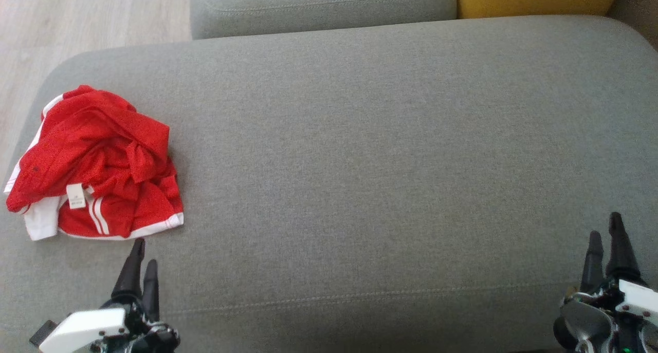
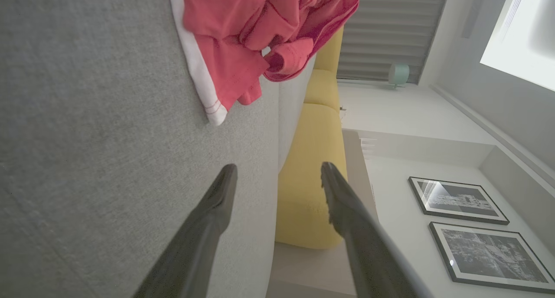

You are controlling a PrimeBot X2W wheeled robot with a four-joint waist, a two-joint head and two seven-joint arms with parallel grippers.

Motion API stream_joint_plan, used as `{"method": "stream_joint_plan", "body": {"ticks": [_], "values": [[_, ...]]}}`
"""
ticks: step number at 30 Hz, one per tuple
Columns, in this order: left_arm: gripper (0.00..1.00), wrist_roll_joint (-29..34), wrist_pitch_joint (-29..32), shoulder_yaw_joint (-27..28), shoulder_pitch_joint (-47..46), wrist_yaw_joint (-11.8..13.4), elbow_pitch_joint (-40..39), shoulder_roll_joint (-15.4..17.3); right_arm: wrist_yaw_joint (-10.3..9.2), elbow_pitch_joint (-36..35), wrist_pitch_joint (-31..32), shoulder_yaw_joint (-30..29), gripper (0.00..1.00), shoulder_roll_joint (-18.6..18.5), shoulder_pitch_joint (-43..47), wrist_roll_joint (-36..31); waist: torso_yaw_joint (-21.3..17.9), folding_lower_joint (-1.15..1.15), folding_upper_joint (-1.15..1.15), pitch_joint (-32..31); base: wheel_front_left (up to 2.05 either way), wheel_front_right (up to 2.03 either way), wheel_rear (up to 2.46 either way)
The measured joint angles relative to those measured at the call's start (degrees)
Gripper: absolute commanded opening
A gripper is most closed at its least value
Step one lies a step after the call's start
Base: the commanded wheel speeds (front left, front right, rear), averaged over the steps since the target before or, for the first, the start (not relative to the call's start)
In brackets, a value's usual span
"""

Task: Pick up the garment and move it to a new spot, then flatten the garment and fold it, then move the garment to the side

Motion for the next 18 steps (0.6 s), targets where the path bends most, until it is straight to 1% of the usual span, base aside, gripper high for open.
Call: {"method": "stream_joint_plan", "body": {"ticks": [11,18], "values": [[1.0,0.8,-2.0,0.1,-0.4,0.0,-1.1,0.0,0.0,-0.2,-2.0,0.4,1.0,0.0,-0.4,-3.2,-0.1,0.0,0.0,0.0,0.0,0.0,0.0],[1.0,2.4,-3.0,0.2,-0.5,0.0,-1.4,0.0,0.0,-0.4,-3.0,0.0,1.0,0.0,-0.6,-7.9,-0.2,0.01,0.0,0.0,0.0,0.0,0.0]]}}
